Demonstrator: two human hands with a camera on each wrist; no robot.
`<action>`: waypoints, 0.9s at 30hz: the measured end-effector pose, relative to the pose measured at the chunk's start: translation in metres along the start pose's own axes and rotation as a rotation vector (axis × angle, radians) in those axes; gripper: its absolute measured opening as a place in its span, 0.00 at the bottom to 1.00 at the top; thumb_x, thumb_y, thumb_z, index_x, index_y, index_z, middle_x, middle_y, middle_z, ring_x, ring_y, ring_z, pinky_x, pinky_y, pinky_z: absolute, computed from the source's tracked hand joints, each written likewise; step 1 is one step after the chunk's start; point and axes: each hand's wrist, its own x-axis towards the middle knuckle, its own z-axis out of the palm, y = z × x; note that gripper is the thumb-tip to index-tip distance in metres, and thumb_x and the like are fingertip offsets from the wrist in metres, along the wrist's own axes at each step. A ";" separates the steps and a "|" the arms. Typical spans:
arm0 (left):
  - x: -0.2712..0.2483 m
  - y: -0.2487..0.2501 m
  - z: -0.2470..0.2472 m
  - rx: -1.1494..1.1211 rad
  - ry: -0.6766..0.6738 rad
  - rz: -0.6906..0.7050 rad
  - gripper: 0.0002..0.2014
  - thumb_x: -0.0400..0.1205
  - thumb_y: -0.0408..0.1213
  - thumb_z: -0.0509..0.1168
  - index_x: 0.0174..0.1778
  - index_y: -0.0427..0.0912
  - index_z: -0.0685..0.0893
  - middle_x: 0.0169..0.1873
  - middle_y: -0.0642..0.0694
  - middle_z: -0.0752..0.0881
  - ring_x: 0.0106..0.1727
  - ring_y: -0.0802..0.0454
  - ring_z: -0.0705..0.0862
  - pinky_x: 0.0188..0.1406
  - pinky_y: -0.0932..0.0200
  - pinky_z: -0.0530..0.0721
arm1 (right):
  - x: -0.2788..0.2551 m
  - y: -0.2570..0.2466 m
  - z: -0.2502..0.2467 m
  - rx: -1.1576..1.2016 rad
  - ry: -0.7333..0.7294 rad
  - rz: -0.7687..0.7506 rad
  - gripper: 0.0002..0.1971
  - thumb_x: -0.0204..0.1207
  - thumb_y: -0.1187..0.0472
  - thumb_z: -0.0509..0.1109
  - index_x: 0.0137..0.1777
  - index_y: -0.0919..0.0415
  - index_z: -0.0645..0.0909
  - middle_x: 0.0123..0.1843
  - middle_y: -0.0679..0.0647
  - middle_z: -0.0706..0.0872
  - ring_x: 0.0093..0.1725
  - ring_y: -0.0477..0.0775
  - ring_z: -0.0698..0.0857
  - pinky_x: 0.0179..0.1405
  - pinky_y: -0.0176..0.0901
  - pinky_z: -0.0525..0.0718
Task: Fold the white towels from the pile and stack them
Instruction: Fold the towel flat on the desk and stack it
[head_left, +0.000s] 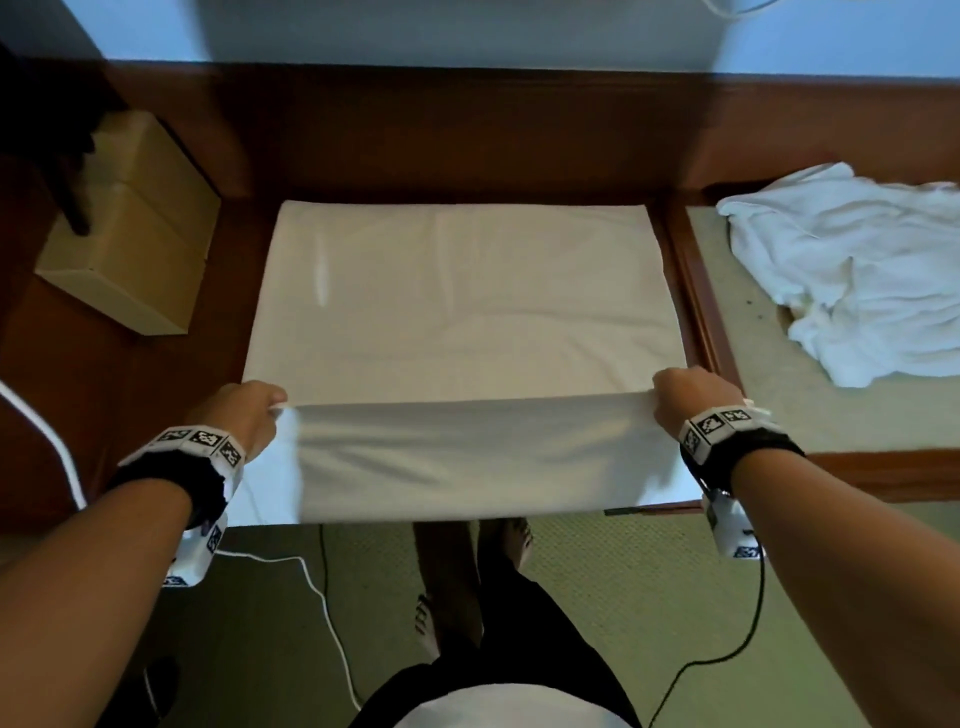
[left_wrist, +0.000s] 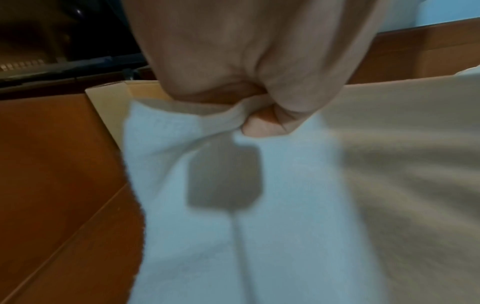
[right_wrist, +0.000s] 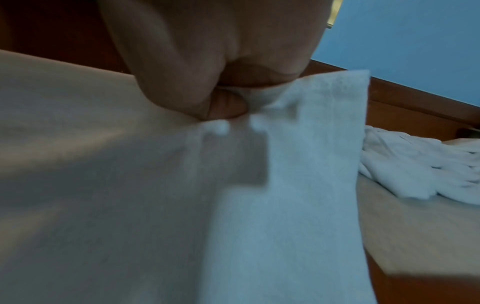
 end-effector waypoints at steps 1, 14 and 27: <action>0.009 0.001 -0.005 -0.013 0.013 -0.009 0.09 0.85 0.29 0.60 0.47 0.40 0.86 0.48 0.32 0.85 0.41 0.36 0.86 0.44 0.45 0.88 | 0.011 0.000 -0.006 0.006 0.021 -0.009 0.12 0.77 0.68 0.61 0.56 0.61 0.83 0.55 0.63 0.86 0.52 0.67 0.87 0.47 0.52 0.82; 0.077 0.033 0.014 0.019 0.414 0.090 0.22 0.74 0.27 0.70 0.66 0.39 0.83 0.66 0.33 0.82 0.63 0.28 0.80 0.59 0.34 0.78 | 0.111 -0.014 0.026 0.154 0.459 -0.065 0.18 0.67 0.70 0.69 0.59 0.64 0.84 0.64 0.64 0.82 0.64 0.70 0.76 0.64 0.65 0.71; -0.006 0.025 0.146 0.057 0.156 0.162 0.40 0.80 0.72 0.35 0.88 0.59 0.43 0.89 0.45 0.41 0.88 0.34 0.45 0.82 0.29 0.49 | 0.014 -0.037 0.137 0.258 0.123 -0.151 0.36 0.81 0.30 0.40 0.86 0.39 0.37 0.88 0.50 0.30 0.87 0.58 0.34 0.84 0.67 0.46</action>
